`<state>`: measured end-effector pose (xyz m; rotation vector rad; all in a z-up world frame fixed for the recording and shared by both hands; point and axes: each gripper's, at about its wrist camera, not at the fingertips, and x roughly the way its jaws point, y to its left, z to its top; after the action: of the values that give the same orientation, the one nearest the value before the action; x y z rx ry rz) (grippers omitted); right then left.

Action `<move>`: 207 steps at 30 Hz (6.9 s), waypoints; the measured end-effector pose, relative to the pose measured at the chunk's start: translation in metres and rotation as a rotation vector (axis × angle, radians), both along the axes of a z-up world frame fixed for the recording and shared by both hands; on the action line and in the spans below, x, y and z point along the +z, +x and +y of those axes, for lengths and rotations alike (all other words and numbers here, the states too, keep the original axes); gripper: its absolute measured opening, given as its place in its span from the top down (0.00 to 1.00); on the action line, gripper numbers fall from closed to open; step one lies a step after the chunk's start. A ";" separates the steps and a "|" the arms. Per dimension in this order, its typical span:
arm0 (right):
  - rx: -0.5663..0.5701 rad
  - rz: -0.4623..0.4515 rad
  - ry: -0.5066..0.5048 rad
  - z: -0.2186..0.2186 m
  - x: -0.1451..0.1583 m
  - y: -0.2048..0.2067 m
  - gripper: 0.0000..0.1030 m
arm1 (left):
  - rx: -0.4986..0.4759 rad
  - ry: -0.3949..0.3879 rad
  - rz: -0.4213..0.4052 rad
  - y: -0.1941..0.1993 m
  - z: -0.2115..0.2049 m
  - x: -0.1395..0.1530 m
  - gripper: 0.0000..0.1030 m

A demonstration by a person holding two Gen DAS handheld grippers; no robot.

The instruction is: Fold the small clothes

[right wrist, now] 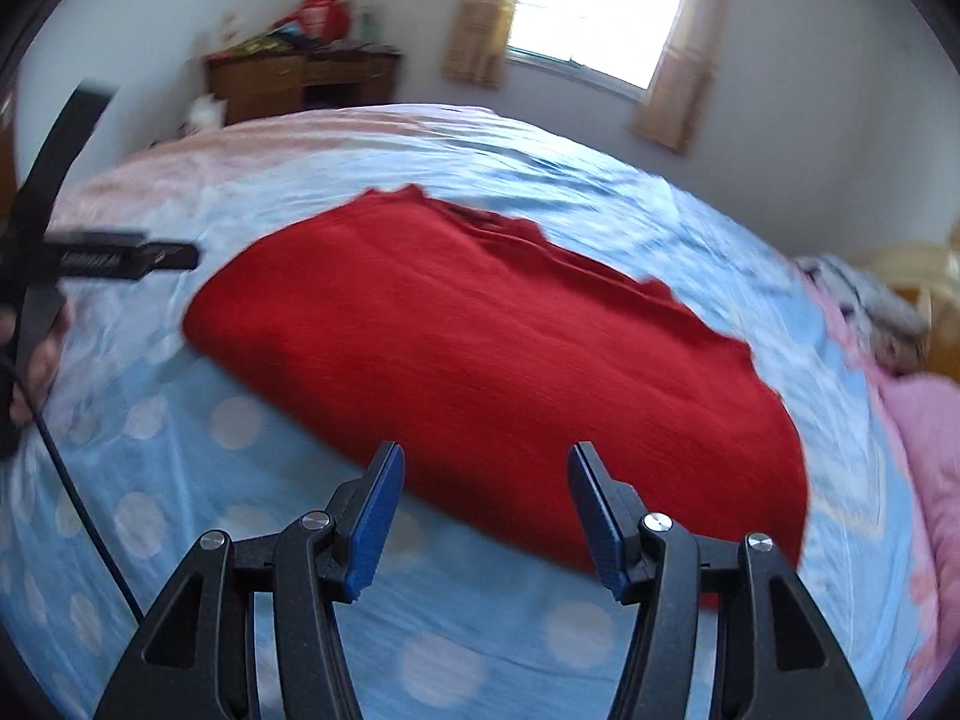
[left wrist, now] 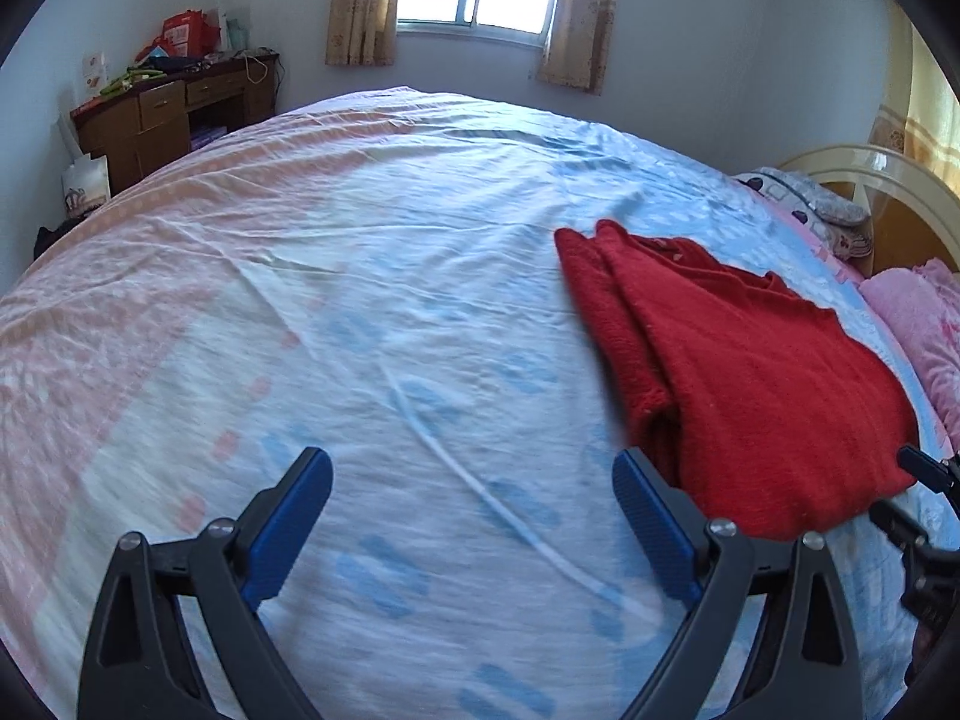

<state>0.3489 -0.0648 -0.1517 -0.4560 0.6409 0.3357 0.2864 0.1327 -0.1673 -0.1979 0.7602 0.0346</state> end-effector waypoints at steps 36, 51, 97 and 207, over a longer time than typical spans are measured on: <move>0.136 -0.250 -0.236 0.128 -0.028 -0.016 0.56 | -0.151 -0.208 -0.009 0.064 0.013 0.009 0.06; 0.115 -0.253 -0.261 0.133 -0.033 -0.023 0.69 | -0.247 -0.335 0.046 0.133 -0.025 -0.001 0.21; -0.062 -0.140 0.231 -0.005 0.045 -0.020 0.98 | -0.263 -0.522 0.058 0.125 -0.088 0.084 0.85; -0.498 0.261 0.575 -0.215 0.025 0.137 0.92 | -0.509 -0.105 -0.007 0.052 -0.234 0.010 0.15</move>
<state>0.4857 -0.2796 -0.1271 0.3046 0.8483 0.0915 0.3386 -0.1010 -0.1578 -0.0994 0.7879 -0.4895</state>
